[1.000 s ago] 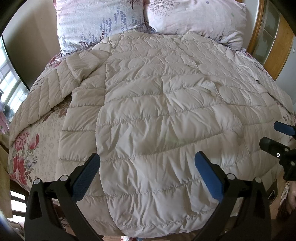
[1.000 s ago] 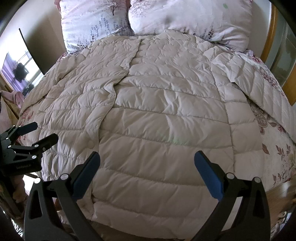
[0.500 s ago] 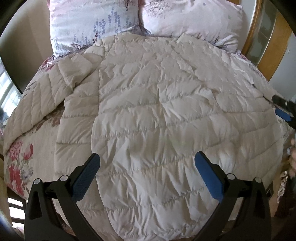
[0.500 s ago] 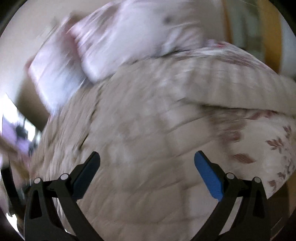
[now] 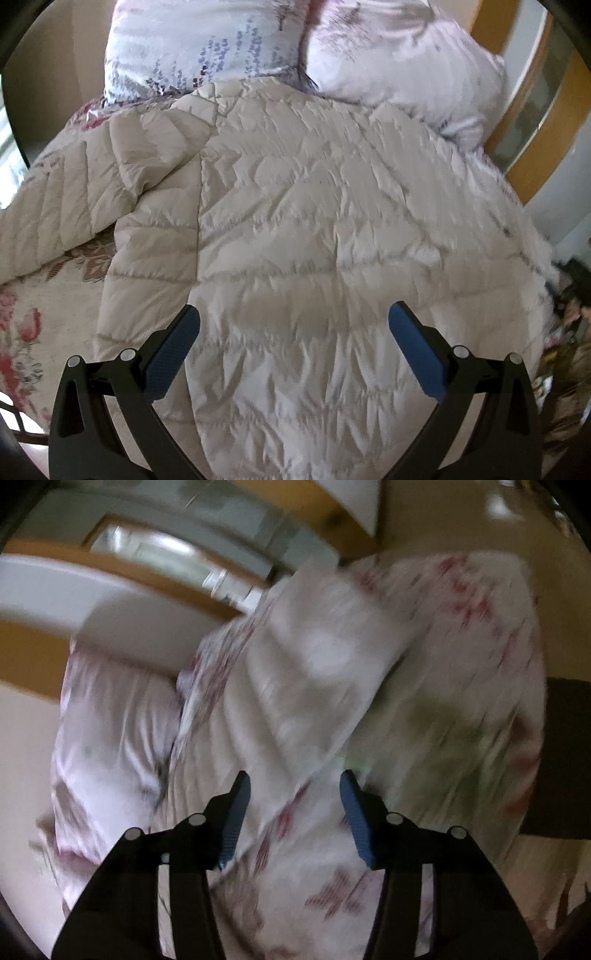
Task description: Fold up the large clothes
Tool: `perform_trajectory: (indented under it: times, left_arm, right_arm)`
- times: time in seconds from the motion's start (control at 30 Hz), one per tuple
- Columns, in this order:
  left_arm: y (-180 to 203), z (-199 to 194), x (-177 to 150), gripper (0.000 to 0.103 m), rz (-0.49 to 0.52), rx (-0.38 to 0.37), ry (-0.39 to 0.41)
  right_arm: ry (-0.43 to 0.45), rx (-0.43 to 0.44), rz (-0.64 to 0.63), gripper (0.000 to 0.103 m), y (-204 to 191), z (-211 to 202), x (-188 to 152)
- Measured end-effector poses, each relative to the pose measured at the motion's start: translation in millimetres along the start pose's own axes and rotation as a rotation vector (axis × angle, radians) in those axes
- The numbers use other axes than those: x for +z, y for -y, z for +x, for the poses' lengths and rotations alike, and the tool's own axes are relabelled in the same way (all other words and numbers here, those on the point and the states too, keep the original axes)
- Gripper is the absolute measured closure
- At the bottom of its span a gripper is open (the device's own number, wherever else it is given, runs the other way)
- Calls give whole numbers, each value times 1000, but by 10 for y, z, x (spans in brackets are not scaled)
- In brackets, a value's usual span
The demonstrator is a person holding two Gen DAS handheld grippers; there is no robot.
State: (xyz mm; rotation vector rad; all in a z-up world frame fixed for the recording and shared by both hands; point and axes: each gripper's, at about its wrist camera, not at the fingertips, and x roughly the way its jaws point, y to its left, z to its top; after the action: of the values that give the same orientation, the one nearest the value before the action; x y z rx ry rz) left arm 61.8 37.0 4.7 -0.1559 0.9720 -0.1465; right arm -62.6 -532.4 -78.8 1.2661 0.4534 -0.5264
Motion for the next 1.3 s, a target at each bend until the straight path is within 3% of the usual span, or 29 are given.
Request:
perform_trajectory:
  times: [0.2,0.37,0.5,0.63,0.8,1.03,1.17,1.3]
  left_arm:
    - [-101,61,114,1,-49,-7,53]
    - [-110,81,191,1,-37,4,106]
    - [-146,141,230,1,-46,-34,102]
    - [-196,121,230,1,-68,-156,115]
    - [-247,101,257,1,-96,-182,124]
    - [-317,48,291,1,-171,-255,156]
    - [-300,-5,397,1,-185,-309,182]
    - [-275,47,554,1,-229,-447,151]
  right_arm:
    - [67,-28,47,70,132,62,321]
    - [139,-111,-4,86,171,44,439]
    - [186,-207,-114,96,-4,103,421]
    - [256,-285,-277,98,-336,30,266]
    - [284,-233,-478,98,-928,-76,27]
    - [136,14,-736,98,-1831,-50,-781]
    - [-51,151,-903,98,-2305,149,-1557]
    - [-245,226,-1045,99,-2563,408,-2392]
